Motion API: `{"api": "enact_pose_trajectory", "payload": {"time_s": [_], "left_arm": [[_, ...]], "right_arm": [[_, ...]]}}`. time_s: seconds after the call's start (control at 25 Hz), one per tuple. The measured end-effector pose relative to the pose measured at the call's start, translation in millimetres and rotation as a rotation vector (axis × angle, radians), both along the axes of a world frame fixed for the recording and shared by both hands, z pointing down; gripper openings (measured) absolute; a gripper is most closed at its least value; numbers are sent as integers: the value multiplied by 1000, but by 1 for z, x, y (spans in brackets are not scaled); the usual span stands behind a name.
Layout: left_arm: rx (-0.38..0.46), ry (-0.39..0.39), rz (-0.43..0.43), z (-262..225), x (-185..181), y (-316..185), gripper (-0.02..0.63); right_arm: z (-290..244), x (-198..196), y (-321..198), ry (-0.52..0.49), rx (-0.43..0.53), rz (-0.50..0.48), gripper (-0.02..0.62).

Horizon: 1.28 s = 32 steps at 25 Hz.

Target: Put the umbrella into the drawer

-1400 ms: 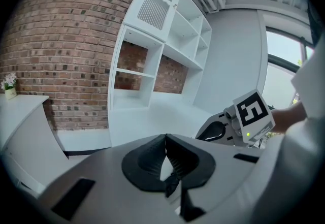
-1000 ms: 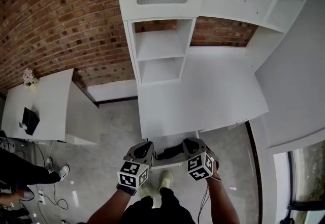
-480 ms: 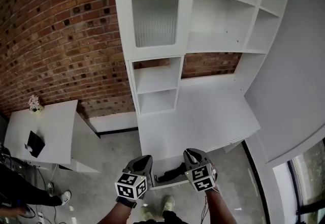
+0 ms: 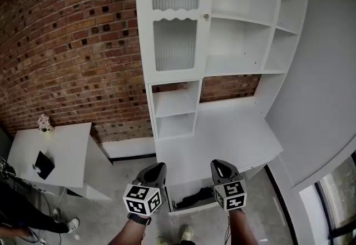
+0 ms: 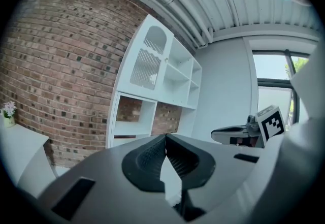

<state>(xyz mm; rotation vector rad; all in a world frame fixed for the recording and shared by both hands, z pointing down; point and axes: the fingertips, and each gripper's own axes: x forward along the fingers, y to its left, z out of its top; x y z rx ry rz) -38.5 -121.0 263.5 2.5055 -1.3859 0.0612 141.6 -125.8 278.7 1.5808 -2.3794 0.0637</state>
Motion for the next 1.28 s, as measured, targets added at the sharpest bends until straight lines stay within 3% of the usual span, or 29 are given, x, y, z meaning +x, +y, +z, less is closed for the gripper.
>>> {"api": "enact_pose_trajectory", "payload": {"time_s": [0.56, 1.28], "left_arm": [[124, 21, -50, -55, -21, 11, 6], [142, 5, -76, -55, -33, 14, 6]], "right_arm": [[-56, -7, 20, -156, 103, 1, 5], [-61, -25, 20, -164, 126, -40, 5]]}}
